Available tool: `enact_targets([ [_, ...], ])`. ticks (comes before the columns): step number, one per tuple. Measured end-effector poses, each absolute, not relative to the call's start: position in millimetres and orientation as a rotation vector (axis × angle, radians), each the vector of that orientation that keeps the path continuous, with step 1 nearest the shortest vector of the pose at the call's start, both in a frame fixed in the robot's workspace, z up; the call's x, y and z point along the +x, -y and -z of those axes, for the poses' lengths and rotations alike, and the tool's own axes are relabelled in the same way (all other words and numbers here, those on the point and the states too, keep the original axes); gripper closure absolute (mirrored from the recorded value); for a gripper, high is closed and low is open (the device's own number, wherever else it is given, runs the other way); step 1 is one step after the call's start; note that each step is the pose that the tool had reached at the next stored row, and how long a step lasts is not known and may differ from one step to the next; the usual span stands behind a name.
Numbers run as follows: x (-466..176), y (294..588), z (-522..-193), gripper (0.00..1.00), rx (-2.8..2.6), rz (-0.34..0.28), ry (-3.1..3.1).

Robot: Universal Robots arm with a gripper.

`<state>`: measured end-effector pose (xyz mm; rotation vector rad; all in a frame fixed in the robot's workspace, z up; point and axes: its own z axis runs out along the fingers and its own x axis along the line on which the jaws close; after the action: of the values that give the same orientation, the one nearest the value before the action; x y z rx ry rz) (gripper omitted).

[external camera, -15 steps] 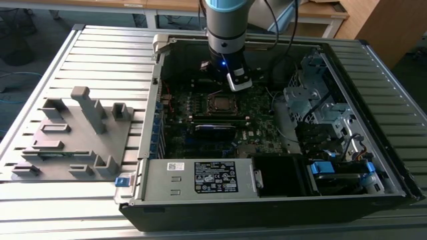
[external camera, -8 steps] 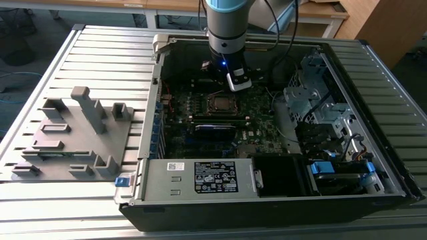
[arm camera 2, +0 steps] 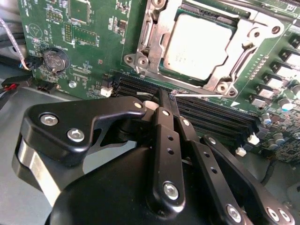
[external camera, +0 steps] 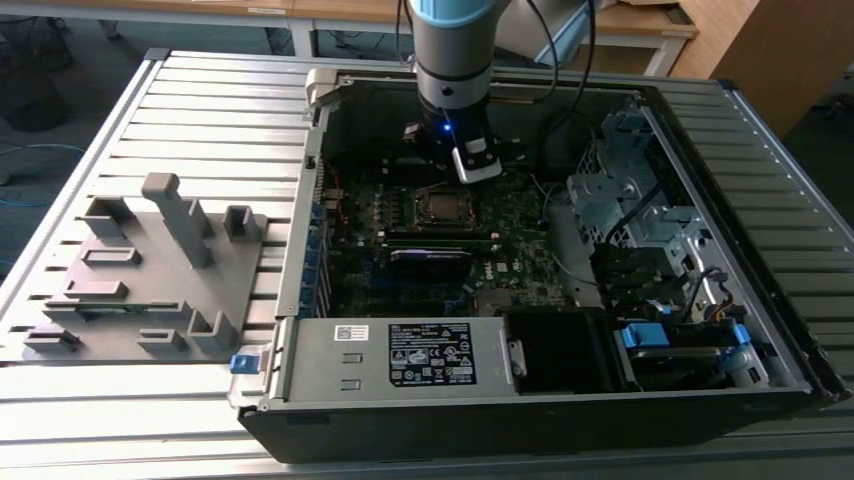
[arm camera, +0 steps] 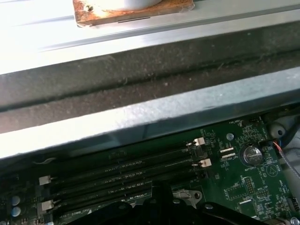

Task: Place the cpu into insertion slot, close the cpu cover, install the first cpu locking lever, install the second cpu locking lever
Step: 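Install the first cpu locking lever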

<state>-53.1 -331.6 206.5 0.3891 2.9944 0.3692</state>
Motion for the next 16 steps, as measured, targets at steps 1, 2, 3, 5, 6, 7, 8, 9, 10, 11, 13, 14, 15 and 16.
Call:
enact_targets([
  [1,-53.1,331.6,-206.1,0.90,0.389,-0.369,-2.994],
  [2,-53.1,331.6,-205.8,0.90,0.389,-0.369,-2.993],
  [3,-53.1,331.6,-205.6,0.90,0.389,-0.369,-2.993],
  [5,-53.1,331.6,-204.9,0.90,0.389,-0.369,-2.993],
  [6,-53.1,331.6,-204.8,0.90,0.389,-0.369,-2.993],
  [7,-53.1,331.6,-204.8,0.90,0.389,-0.369,-2.993],
  [8,-53.1,331.6,-204.8,0.90,0.389,-0.369,-2.993],
  [9,-53.1,331.6,-204.6,0.90,0.389,-0.369,-2.993],
  [10,-53.1,331.6,-204.2,0.90,0.389,-0.369,-2.993],
  [11,-53.1,331.6,-203.9,0.90,0.389,-0.369,-2.993],
  [13,-53.1,331.6,-203.9,0.90,0.389,-0.369,-2.993],
  [14,-53.1,331.6,-203.8,0.90,0.389,-0.369,-2.993],
  [15,-53.1,331.6,-203.5,0.90,0.389,-0.370,-2.993],
  [16,-53.1,331.6,-203.1,0.90,0.388,-0.370,-2.992],
])
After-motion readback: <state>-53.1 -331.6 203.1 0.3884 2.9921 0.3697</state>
